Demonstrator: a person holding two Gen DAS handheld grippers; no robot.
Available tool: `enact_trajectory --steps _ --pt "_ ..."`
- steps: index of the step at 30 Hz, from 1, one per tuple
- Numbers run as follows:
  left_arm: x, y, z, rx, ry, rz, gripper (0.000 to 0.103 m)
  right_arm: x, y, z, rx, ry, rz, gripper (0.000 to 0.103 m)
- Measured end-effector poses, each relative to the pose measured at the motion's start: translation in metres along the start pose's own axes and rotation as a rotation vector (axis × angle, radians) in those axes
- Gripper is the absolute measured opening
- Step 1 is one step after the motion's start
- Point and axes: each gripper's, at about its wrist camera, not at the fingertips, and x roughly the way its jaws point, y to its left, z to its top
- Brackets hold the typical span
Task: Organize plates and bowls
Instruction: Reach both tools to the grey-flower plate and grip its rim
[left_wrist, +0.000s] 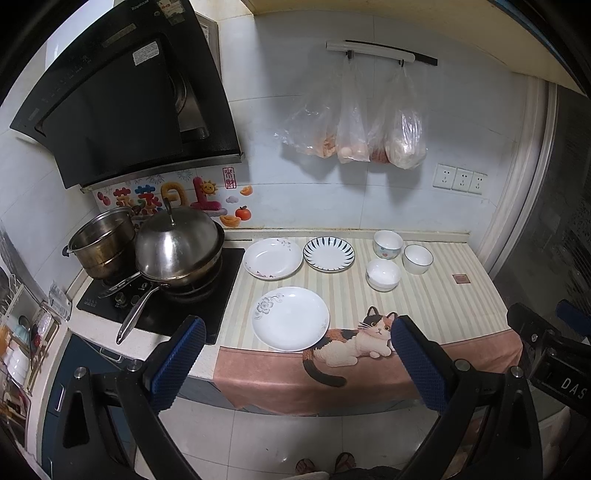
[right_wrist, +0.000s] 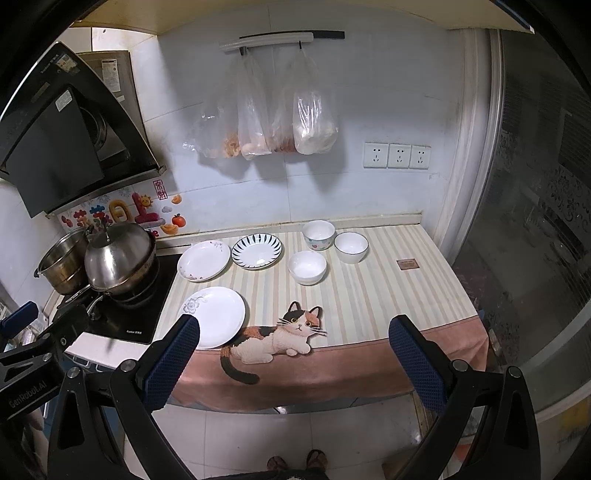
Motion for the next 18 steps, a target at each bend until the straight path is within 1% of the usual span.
enact_trajectory --steps 2,6,10,12,14,16,18 --pt "-0.002 -0.004 -0.003 0.002 -0.002 0.003 0.103 -0.003 0.001 0.001 0.004 -0.003 0.0 0.103" --pt "0.003 0.004 0.0 0.001 -0.003 0.014 0.103 -0.003 0.001 0.002 0.024 -0.01 -0.002 0.103" --pt "0.022 0.016 -0.001 -0.006 -0.007 0.045 0.103 0.009 0.001 0.0 0.059 -0.017 -0.002 0.103" --pt "0.042 0.024 -0.003 -0.008 -0.01 0.08 0.103 0.025 0.001 -0.003 0.065 -0.02 0.017 0.103" --pt "0.065 0.031 -0.002 -0.017 -0.002 0.107 0.103 0.047 0.004 -0.006 0.063 0.0 0.045 0.103" --pt "0.087 0.039 0.0 -0.028 0.026 0.121 0.103 0.077 0.007 -0.008 0.066 0.054 0.097 0.103" --pt "0.122 0.051 -0.001 -0.06 0.07 0.135 0.103 0.112 0.009 -0.012 0.086 0.111 0.16 0.103"
